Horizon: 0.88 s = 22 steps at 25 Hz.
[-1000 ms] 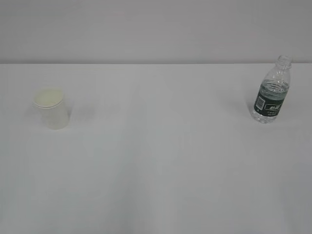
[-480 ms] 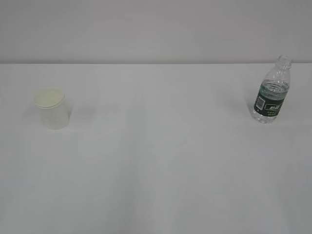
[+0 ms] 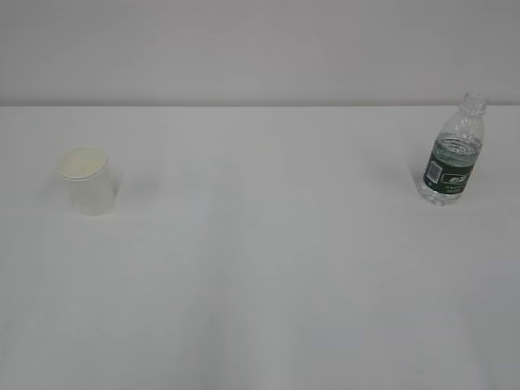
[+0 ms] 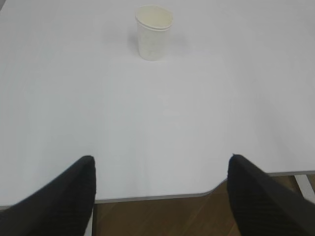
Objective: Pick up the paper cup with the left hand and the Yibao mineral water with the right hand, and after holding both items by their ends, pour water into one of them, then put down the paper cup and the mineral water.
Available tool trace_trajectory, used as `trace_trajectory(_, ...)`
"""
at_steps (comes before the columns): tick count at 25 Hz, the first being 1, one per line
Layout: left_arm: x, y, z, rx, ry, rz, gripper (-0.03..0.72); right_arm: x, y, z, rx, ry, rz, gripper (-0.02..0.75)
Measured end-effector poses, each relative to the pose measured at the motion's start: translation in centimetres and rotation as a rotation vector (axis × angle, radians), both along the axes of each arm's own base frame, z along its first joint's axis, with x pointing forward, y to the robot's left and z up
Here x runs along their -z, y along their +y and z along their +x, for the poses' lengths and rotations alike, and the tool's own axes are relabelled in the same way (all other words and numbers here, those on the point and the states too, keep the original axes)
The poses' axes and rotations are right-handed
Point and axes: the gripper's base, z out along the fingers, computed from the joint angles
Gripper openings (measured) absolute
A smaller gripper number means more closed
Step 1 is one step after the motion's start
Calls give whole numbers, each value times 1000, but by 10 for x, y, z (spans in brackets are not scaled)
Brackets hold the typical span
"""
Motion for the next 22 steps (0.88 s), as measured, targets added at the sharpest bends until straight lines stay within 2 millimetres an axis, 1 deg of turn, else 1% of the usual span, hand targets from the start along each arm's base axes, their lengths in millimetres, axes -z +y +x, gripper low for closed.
trace_trajectory(6,0,0,0,0,0,0,593,0,0,0,0,0,0,588)
trace_trajectory(11,0,0,0,0,0,0,593,-5,0,0,5,-40,10,588)
trace_trajectory(12,-4,0,0,-1,-29,-3,593,-6,0,0,4,-50,18,588)
trace_trajectory(15,-8,0,0,-2,-63,-8,593,-7,1,1,1,-61,28,588)
trace_trajectory(22,-15,0,2,-7,-136,-16,593,-10,2,2,4,-92,64,588)
